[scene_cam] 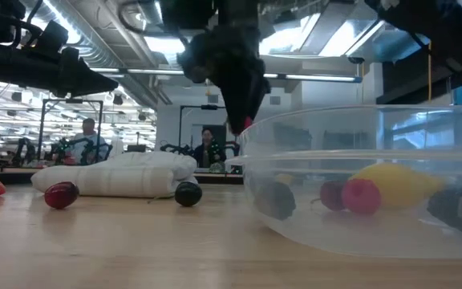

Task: Pick and placing Produce into tupperware
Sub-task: Put the top strawberry into the transparent container

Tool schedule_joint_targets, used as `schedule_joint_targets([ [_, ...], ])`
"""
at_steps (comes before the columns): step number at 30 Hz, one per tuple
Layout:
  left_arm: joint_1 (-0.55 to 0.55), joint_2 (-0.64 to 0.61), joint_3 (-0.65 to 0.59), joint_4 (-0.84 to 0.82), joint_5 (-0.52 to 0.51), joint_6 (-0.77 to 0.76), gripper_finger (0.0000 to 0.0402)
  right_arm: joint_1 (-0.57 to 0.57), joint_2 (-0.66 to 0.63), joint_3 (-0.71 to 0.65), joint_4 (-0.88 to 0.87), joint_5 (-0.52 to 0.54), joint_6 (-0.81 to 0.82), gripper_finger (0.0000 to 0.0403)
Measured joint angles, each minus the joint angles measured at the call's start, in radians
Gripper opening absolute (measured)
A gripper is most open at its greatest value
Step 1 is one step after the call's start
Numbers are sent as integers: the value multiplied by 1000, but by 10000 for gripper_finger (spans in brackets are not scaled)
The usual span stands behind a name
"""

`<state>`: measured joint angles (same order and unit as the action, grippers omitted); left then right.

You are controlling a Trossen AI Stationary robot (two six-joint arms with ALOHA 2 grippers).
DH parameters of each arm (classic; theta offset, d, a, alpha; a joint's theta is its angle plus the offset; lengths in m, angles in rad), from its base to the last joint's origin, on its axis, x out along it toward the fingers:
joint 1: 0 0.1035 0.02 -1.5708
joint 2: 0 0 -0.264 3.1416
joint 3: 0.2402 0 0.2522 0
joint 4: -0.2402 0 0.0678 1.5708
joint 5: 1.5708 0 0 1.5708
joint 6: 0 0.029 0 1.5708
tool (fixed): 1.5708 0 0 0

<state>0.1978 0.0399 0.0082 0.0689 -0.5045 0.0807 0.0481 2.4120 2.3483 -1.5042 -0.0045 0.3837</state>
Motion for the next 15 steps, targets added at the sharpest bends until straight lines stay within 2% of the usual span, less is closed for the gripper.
schedule_joint_targets([
  [6,0,0,0,0,0,0,126,108,0,-1,-7,1,87,132],
  [15,0,0,0,0,0,-1,126,231,-1,-1,-62,4,304,132],
])
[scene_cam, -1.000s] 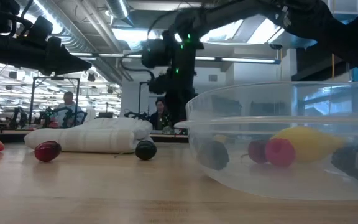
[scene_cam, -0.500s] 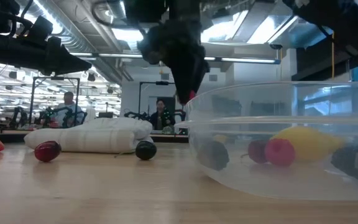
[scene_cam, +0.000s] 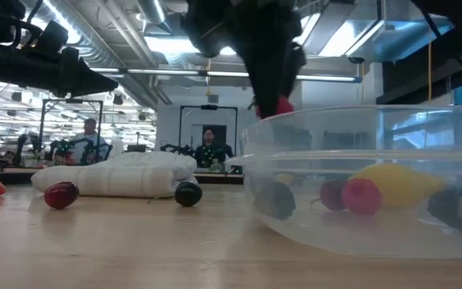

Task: Pick and placing Produce into tupperware
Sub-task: Put the top strawberry into the transparent container

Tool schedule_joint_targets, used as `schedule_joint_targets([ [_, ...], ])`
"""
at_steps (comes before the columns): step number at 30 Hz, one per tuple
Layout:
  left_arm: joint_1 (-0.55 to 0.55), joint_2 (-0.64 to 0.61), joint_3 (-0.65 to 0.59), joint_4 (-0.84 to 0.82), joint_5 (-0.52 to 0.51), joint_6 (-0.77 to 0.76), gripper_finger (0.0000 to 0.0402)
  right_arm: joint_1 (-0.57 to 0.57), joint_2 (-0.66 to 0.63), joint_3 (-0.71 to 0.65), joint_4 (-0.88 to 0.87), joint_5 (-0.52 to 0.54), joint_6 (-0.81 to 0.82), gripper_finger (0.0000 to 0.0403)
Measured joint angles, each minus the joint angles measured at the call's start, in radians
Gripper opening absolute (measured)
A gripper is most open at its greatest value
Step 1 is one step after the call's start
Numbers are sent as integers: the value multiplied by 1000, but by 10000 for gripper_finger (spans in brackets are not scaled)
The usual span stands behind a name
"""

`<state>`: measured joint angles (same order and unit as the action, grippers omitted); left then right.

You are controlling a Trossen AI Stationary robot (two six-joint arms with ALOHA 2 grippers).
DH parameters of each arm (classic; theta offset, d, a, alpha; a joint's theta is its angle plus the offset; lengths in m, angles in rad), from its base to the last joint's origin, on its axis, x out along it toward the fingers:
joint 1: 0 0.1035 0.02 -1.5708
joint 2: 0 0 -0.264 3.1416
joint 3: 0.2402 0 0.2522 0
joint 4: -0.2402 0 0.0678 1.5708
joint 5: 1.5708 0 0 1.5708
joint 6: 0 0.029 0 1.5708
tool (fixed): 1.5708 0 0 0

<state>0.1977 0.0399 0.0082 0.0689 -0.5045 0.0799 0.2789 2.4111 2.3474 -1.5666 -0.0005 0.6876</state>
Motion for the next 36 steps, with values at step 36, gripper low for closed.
schedule_joint_targets([
  [36,0,0,0,0,0,-1,126,178,-3,-62,112,86,351,148],
])
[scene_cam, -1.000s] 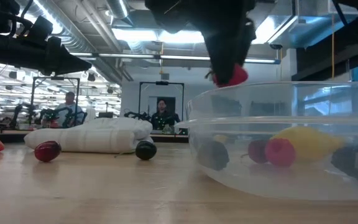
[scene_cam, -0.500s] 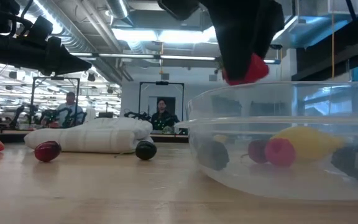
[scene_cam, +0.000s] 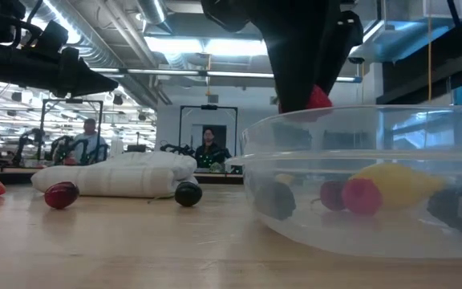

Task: Pick and placing Produce into tupperware
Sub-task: Put the top strawberry into the transparent container, then put the top black cherry into the transparent container

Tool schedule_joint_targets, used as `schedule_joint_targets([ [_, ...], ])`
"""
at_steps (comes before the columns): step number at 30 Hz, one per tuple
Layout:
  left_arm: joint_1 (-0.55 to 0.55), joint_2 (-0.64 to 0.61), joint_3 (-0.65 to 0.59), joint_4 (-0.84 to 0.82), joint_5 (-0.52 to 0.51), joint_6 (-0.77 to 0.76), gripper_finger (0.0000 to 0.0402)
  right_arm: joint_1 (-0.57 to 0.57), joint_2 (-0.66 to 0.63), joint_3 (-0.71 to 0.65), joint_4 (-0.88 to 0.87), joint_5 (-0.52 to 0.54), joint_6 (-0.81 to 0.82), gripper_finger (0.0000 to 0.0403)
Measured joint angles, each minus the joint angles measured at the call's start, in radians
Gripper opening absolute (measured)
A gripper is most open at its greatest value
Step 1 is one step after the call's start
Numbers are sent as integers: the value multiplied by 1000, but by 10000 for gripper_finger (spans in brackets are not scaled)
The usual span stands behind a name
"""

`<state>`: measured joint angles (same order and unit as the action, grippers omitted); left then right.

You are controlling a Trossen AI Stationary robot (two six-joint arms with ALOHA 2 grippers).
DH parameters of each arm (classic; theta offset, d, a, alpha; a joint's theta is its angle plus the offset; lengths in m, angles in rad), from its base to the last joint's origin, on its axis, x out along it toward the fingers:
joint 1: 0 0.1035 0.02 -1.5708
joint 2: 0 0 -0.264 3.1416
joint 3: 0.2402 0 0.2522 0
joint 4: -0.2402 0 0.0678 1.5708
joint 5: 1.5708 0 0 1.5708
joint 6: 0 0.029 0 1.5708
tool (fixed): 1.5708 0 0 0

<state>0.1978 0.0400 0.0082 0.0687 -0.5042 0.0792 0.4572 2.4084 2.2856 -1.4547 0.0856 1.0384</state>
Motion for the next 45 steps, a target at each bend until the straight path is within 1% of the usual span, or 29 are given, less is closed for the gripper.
schedule_joint_targets([
  [8,0,0,0,0,0,0,126,0,0,0,-17,3,-50,175],
  [16,0,0,0,0,0,0,126,-1,0,0,-24,3,-55,199],
  [22,0,0,0,0,0,0,126,-21,0,0,-27,19,-109,230],
  [26,0,0,0,0,0,0,126,-46,0,0,-27,56,-221,251],
  [30,0,0,0,0,0,0,126,-84,0,0,-14,63,-351,265],
  [36,0,0,0,0,0,0,126,-148,0,0,99,72,-597,271],
  [42,0,0,0,0,0,-1,126,-186,0,0,193,76,-700,271],
  [45,0,0,0,0,0,-1,126,-195,1,-31,252,82,-730,271],
])
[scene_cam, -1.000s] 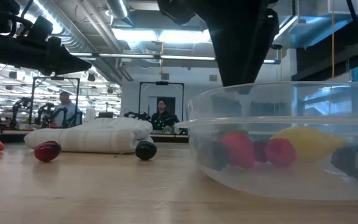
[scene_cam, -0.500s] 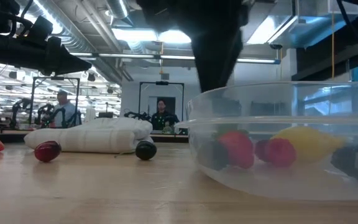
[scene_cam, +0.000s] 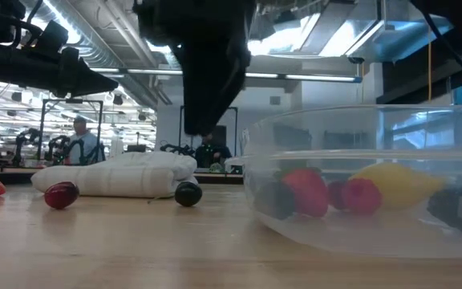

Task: Pick and placing Produce into tupperware
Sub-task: Put the top black cherry into the transparent container

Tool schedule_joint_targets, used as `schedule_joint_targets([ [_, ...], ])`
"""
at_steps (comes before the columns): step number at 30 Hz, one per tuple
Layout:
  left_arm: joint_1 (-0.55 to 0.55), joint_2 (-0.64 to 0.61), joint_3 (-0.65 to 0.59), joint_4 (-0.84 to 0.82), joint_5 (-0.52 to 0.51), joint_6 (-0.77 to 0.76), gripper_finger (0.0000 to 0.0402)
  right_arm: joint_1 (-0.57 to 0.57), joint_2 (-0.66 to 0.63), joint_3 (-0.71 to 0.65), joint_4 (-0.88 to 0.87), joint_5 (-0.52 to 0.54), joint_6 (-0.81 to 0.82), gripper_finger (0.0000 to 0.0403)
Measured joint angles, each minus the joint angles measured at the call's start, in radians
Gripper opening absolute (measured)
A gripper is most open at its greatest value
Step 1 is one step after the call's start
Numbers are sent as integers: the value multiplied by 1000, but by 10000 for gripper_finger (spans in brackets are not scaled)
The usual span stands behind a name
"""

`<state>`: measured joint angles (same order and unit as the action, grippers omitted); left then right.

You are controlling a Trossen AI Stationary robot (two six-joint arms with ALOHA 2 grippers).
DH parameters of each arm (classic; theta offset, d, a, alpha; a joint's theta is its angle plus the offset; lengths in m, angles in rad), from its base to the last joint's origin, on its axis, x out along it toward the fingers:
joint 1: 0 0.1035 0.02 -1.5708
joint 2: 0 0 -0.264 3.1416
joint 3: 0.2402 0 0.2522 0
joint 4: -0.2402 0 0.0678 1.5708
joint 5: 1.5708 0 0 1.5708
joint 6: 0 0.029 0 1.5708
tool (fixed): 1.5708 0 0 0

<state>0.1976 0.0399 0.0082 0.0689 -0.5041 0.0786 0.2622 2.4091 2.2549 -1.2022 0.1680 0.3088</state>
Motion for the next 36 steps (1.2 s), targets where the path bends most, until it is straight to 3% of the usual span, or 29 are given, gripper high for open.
schedule_joint_targets([
  [7,0,0,0,0,0,0,126,-14,2,-126,100,-5,-7,271],
  [12,0,0,0,0,0,0,126,-25,2,-220,222,-74,-26,271],
  [17,0,0,0,0,0,0,126,-38,-1,-266,294,-155,-26,271],
  [22,0,0,0,0,0,0,126,-39,-2,-275,307,-158,-31,267],
  [36,0,0,0,0,0,0,126,-41,-2,-277,325,-156,-52,165],
])
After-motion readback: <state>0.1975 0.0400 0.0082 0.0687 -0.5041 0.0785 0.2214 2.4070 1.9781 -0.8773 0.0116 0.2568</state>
